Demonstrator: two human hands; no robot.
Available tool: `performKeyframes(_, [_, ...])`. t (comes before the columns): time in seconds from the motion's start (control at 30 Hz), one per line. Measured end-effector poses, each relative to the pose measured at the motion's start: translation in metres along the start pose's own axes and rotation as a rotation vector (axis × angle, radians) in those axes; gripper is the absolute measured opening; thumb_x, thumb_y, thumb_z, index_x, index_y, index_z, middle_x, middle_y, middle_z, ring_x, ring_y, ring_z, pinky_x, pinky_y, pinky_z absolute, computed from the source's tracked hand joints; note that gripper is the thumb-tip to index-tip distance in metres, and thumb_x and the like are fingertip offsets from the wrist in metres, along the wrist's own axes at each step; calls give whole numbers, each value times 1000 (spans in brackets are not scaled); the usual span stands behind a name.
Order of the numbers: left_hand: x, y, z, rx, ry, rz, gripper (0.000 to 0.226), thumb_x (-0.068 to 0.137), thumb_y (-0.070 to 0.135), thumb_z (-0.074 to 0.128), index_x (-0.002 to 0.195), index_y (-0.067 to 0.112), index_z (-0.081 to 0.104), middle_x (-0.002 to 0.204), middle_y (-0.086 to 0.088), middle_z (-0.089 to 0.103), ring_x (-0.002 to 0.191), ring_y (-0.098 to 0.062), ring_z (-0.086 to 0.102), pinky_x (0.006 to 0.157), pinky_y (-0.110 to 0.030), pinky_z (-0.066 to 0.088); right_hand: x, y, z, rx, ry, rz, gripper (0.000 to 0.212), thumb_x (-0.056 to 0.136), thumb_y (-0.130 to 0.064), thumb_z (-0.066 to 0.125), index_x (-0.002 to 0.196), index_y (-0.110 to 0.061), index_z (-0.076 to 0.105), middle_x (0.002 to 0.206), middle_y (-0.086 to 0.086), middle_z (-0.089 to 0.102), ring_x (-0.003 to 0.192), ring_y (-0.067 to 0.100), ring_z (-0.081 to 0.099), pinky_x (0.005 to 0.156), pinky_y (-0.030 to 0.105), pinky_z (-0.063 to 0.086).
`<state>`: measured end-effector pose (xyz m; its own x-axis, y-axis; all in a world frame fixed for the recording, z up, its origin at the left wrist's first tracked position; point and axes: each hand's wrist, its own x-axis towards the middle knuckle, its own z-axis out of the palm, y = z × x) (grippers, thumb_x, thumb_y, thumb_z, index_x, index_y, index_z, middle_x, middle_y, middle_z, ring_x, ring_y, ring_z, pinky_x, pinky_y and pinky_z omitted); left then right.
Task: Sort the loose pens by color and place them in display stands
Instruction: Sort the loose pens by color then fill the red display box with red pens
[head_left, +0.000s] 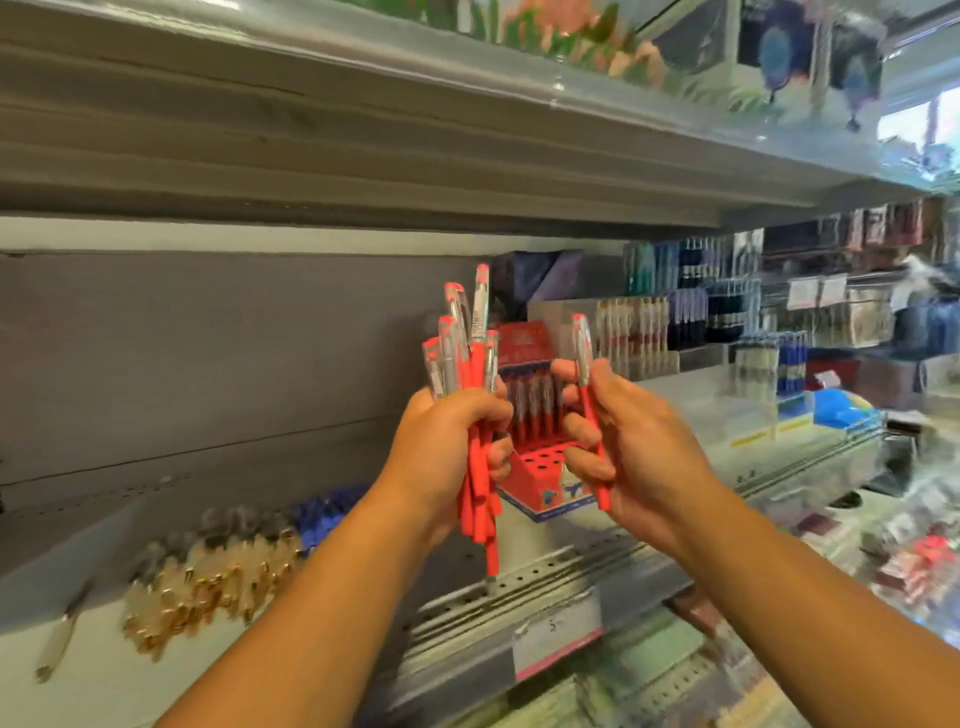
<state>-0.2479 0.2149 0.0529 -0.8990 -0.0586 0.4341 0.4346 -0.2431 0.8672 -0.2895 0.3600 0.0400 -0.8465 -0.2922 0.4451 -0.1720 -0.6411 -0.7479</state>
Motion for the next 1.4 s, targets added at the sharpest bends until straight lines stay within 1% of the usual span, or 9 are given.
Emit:
performKeyframes(0.23, [39, -35, 43, 41, 66, 29, 11, 78, -3, 52, 77, 7, 49, 55, -6, 36, 39, -15, 35, 41, -22, 29, 37, -19, -71, -92, -90, 42, 35, 80, -31, 64, 106, -9, 72, 64, -2, 49, 50, 7, 40, 38, 17, 34])
performKeyframes(0.4, [77, -41, 46, 102, 124, 39, 18, 79, -5, 50, 69, 10, 49, 51, -4, 41, 37, -15, 36, 39, -20, 31, 79, -15, -93, -284, -144, -17, 33, 80, -39, 65, 103, -18, 75, 73, 0, 60, 65, 10, 57, 61, 23, 50])
performKeyframes(0.5, [102, -39, 41, 139, 150, 67, 17, 77, -4, 52, 67, 8, 49, 51, -5, 42, 37, -15, 37, 39, -20, 31, 112, -8, -101, -491, -154, -96, 21, 94, -31, 59, 102, -16, 71, 80, -1, 69, 70, 7, 63, 67, 26, 51])
performKeyframes(0.67, [137, -40, 28, 235, 226, -14, 24, 82, 1, 51, 61, 12, 45, 47, -3, 38, 34, -13, 35, 38, -18, 29, 165, 3, -110, -647, -229, -219, 15, 97, -7, 56, 103, -18, 65, 77, -9, 73, 67, 3, 64, 62, 19, 49])
performKeyframes(0.8, [142, -43, 16, 303, 269, -4, 18, 76, 4, 56, 61, 10, 48, 50, -5, 38, 37, -15, 36, 38, -19, 31, 196, 11, -119, -739, -310, -307, 37, 92, 5, 57, 102, -30, 51, 68, -10, 66, 62, 8, 62, 59, 25, 50])
performKeyframes(0.93, [138, -46, 8, 367, 322, 21, 12, 66, 7, 59, 64, 7, 47, 54, -10, 36, 39, -18, 35, 40, -21, 30, 212, 10, -131, -891, -422, -336, 55, 90, -1, 59, 108, -51, 44, 84, 9, 64, 66, 23, 66, 58, 44, 58])
performKeyframes(1.03, [140, -50, 11, 413, 390, 47, 13, 70, 4, 59, 65, 5, 46, 54, -10, 36, 38, -19, 35, 39, -20, 30, 220, 9, -141, -969, -488, -334, 66, 89, -2, 61, 102, -63, 42, 80, -11, 62, 67, 22, 67, 61, 49, 60])
performKeyframes(1.13, [144, -53, 26, 484, 433, 83, 13, 62, 9, 59, 63, 5, 47, 51, -13, 39, 39, -21, 35, 42, -23, 31, 225, 9, -154, -1017, -522, -323, 59, 86, -5, 65, 107, -56, 45, 82, -9, 58, 61, 22, 60, 62, 53, 59])
performKeyframes(1.4, [177, -63, 71, 526, 496, 181, 26, 78, -4, 57, 58, 10, 50, 45, -9, 43, 34, -18, 34, 37, -21, 33, 229, 14, -181, -902, -520, -307, 60, 87, -5, 68, 101, -57, 43, 77, -15, 64, 63, 22, 70, 52, 46, 60])
